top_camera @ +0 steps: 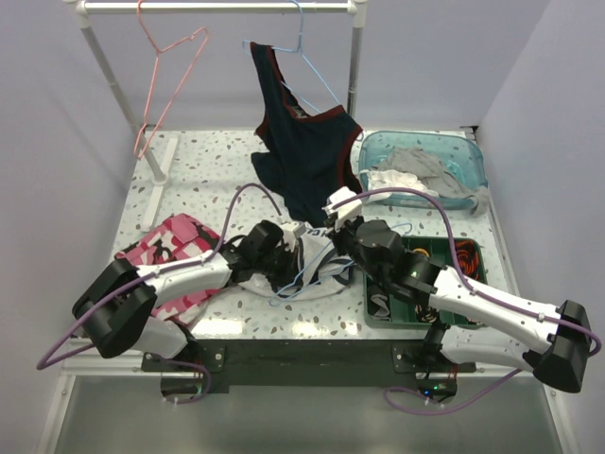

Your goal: Place the tank top on the hanger

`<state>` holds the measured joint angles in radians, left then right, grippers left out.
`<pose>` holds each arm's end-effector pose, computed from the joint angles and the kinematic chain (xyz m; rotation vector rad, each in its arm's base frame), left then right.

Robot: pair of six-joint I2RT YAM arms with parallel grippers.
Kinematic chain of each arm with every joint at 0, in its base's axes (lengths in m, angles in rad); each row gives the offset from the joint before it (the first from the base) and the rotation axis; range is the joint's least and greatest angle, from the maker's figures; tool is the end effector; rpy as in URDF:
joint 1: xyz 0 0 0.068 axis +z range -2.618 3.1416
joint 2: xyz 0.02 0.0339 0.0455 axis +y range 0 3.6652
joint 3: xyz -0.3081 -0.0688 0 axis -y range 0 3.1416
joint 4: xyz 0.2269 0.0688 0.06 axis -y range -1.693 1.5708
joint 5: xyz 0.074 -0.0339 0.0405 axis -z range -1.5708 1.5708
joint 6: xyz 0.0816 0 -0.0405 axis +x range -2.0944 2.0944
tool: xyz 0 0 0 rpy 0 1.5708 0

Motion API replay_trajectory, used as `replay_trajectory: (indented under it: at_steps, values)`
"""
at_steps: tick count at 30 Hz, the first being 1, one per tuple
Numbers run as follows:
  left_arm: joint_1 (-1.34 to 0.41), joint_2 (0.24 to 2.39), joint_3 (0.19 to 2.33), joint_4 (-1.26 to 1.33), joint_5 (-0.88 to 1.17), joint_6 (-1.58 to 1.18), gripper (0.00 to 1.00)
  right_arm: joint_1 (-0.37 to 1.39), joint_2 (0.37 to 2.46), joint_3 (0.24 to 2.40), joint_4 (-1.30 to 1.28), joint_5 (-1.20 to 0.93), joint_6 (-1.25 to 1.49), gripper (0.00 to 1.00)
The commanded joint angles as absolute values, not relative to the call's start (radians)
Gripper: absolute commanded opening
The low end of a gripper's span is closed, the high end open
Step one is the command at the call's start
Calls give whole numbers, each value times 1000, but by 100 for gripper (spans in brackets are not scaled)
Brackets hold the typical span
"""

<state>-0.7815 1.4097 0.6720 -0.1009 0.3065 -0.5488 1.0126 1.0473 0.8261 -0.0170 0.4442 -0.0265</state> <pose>0.1816 -0.2149 0.1965 0.4535 2.5576 -0.9286 0.1590 0.1884 0.3542 -0.6054 1.6907 0.3063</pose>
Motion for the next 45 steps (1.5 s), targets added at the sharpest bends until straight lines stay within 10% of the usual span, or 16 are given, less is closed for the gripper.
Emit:
replay_trajectory:
  at_steps: [1, 45]
  values:
    - [-760, 1316, 706, -130, 255, -554, 0, 1020, 1048, 862, 3, 509, -32, 0]
    - [-442, 1008, 1086, -525, 488, -482, 0, 1017, 1210, 1052, 359, 976, -304, 0]
